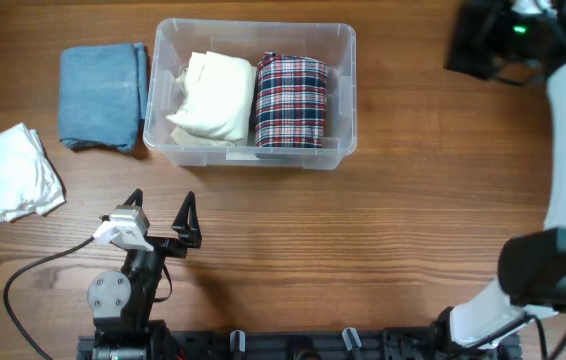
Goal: Pack container
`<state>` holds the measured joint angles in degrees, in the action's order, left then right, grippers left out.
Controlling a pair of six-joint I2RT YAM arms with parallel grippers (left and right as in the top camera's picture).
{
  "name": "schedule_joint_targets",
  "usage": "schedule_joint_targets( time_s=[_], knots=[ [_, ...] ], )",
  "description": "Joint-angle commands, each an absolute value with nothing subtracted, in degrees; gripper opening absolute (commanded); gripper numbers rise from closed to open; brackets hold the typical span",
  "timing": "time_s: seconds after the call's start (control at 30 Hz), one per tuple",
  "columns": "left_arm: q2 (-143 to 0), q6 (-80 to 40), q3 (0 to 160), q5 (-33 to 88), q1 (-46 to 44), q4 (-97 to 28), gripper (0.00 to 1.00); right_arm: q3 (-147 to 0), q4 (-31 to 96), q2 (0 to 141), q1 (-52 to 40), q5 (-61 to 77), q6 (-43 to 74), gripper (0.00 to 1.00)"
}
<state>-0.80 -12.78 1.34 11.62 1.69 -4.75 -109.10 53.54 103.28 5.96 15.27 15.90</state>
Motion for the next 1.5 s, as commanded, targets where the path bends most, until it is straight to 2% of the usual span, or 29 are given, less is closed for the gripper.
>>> schedule_joint_targets(
  time_s=[0.0, 0.1, 0.2, 0.27, 0.5, 0.6, 0.77, 0.8, 0.83, 0.87, 0.9, 0.93, 1.1, 1.2, 1.3, 1.47],
  knots=[
    [-0.38, -12.43, 0.99, 11.07, 2.15, -4.8, 1.0, -109.54, 52.53, 99.31, -8.43, 12.56, 27.42, 0.04],
    [-0.38, -12.43, 0.99, 11.07, 2.15, -4.8, 1.0, -109.51, 52.71, 100.55, -21.87, -4.27, 37.63, 0.04],
    [-0.38, -12.43, 0.99, 11.07, 2.15, -4.8, 0.99, -109.51, 52.05, 103.37, -36.67, -26.89, 44.73, 0.04],
    [-0.38, -12.43, 0.99, 11.07, 2.15, -4.8, 1.0, -109.51, 51.94, 105.89, -40.36, -35.44, 48.53, 0.04],
    [-0.38, -12.43, 0.99, 11.07, 2.15, -4.8, 1.0, -109.49, 54.41, 117.86, -39.59, -35.73, 54.48, 0.04],
    [-0.38, -12.43, 0.99, 11.07, 2.15, -4.8, 1.0, -109.47, 57.49, 120.57, -37.65, -30.89, 57.01, 0.04],
    [-0.38, -12.43, 0.99, 11.07, 2.15, -4.8, 1.0, -109.4, 57.54, 122.43, -36.75, -25.34, 54.87, 0.05],
    [-0.38, -12.43, 0.99, 11.07, 2.15, -4.8, 1.0, -109.4, 57.34, 122.43, -36.77, -25.36, 53.84, 0.17],
    [-0.38, -12.43, 0.99, 11.07, 2.15, -4.8, 1.0, -109.4, 57.08, 122.43, -36.77, -25.36, 52.84, 0.51],
    [-0.38, -12.43, 0.99, 11.07, 2.15, -4.8, 1.0, -109.4, 56.6, 122.43, -36.75, -25.36, 51.46, 0.74],
    [-0.38, -12.43, 0.99, 11.07, 2.15, -4.8, 1.0, -109.45, 55.81, 122.37, -36.75, -25.36, 49.28, 0.9],
    [-0.38, -12.43, 0.99, 11.07, 2.15, -4.8, 1.0, -109.8, 55.57, 122.1, -36.71, -25.43, 48.25, 0.98],
    [-0.38, -12.43, 0.99, 11.07, 2.15, -4.8, 1.0, -117.58, 56.75, 115.55, -35.57, -26.06, 39.46, 1.0],
    [-0.38, -12.43, 0.99, 11.07, 2.15, -4.8, 1.0, -120.2, 57.21, 104.79, -28.88, -26.02, 34.26, 1.0],
    [-0.38, -12.43, 0.99, 11.07, 2.15, -4.8, 1.0, -120.2, 59.88, 98.21, -16.58, -25.65, 35.29, 1.0],
    [-0.38, -12.43, 0.99, 11.07, 2.15, -4.8, 1.0, -118.43, 63.42, 98.5, 7.38, -15.22, 42.61, 1.0]
  ],
)
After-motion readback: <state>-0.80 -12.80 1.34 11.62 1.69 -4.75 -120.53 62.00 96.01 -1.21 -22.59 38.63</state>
